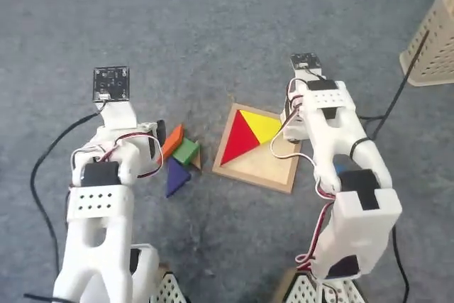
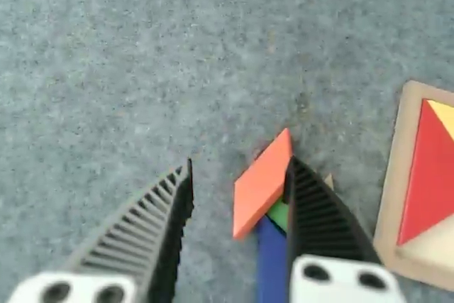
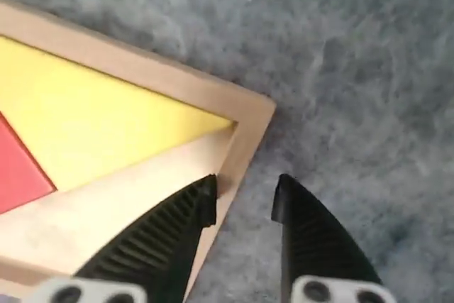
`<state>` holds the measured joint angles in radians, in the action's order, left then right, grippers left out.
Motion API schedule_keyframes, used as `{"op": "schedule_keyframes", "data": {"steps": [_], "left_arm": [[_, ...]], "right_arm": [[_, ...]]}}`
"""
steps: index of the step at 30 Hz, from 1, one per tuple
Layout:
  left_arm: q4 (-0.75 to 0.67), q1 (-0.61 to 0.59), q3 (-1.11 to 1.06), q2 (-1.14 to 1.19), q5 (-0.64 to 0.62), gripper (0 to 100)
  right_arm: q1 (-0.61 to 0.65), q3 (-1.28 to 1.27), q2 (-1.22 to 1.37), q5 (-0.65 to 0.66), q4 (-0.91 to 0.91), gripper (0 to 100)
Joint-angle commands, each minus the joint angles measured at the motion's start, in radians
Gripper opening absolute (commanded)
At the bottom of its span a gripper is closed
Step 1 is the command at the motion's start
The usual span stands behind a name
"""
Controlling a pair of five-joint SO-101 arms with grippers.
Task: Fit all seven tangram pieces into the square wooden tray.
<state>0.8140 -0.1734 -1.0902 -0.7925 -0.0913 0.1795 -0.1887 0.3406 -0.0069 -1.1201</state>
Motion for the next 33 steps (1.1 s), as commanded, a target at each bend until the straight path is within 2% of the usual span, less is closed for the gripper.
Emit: {"op": "schedule_keyframes", "data": {"steps": [1,7,11,15,20,29,33], "left_arm": [[-0.032,0.006,-0.004,-0.031,0.000,20],[-0.032,0.006,-0.004,-0.031,0.000,20],[-0.032,0.006,-0.004,-0.031,0.000,20],[-0.032,0.006,-0.004,-0.031,0.000,20],[-0.032,0.006,-0.004,-0.031,0.000,20],[-0.032,0.006,-0.004,-0.031,0.000,20],[-0.032,0.006,-0.004,-0.031,-0.002,20]], "right_arm": [[-0.007,0.049,0.051,-0.020,-0.018,13.0],[-0.019,0.058,0.079,-0.051,-0.030,5.9],[0.012,0.060,0.082,-0.190,-0.039,6.1],[0.019,0.057,0.084,-0.255,-0.050,10.7],[0.024,0.054,0.085,-0.270,-0.074,18.2],[0.104,0.032,0.084,-0.272,-0.076,16.7],[0.102,0.032,0.084,-0.273,-0.076,16.7]]}}
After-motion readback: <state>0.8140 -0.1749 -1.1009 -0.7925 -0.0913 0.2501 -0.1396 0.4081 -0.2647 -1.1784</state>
